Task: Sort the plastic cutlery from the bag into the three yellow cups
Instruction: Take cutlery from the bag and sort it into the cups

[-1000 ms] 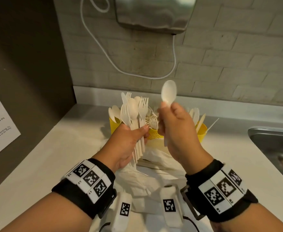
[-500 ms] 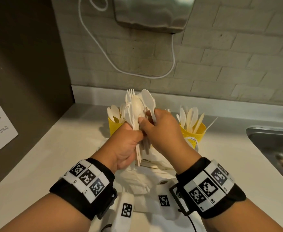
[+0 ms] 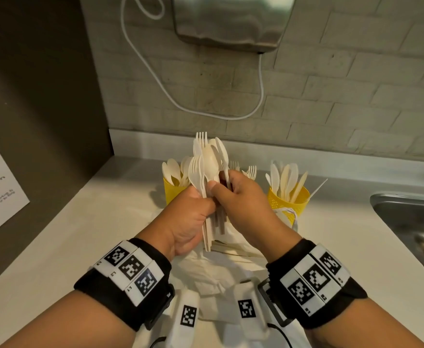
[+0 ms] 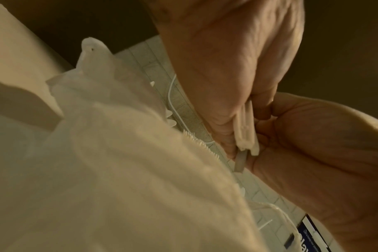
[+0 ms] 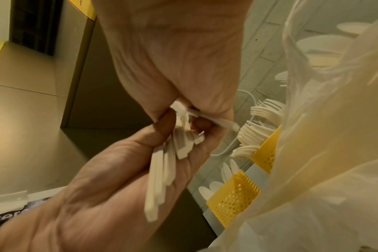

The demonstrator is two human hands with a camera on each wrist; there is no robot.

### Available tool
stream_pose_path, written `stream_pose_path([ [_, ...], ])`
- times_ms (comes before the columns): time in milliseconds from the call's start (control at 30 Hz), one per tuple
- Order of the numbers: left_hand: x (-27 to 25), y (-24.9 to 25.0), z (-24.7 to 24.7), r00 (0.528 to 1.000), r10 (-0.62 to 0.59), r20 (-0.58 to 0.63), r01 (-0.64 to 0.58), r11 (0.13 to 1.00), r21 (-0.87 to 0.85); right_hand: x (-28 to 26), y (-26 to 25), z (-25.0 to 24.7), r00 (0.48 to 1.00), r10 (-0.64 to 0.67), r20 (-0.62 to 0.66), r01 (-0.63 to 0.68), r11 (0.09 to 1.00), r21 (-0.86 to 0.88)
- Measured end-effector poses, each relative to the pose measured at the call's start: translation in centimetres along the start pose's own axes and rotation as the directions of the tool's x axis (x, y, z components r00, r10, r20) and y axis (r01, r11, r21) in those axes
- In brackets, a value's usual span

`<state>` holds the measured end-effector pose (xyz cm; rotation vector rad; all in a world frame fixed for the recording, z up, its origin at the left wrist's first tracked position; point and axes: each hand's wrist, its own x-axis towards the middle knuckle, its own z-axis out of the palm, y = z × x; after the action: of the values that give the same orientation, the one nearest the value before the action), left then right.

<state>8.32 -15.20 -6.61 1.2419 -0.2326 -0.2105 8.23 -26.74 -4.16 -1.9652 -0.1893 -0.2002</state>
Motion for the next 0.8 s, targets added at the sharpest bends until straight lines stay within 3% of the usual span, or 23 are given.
stream_pose_path([
  [233, 0.3, 0.1, 0.7, 0.998, 0.024, -0.059, -0.022, 0.999, 0.039, -0.3, 0.0, 0.8, 0.992, -0.010, -0.124, 0.023, 0.994, 0.106],
  [533, 0.0, 0.5, 0.7, 0.999, 0.041, 0.019, -0.042, 0.999, 0.010, -0.1, -0.2, 1.1, 0.983, 0.030, -0.184, 0.022, 0.961, 0.275],
  [667, 0.4, 0.3, 0.6, 0.998, 0.015, -0.057, -0.024, 0.987, -0.161, 0.2, 0.2, 0.9, 0.983, 0.069, -0.169, -0.011, 0.947, 0.322],
  [800, 0.9, -0.4, 0.4, 0.989, 0.011, -0.146, -0.038, 0.982, -0.185, 0.5, 0.7, 1.4, 0.981, 0.106, -0.164, -0.037, 0.924, 0.380],
])
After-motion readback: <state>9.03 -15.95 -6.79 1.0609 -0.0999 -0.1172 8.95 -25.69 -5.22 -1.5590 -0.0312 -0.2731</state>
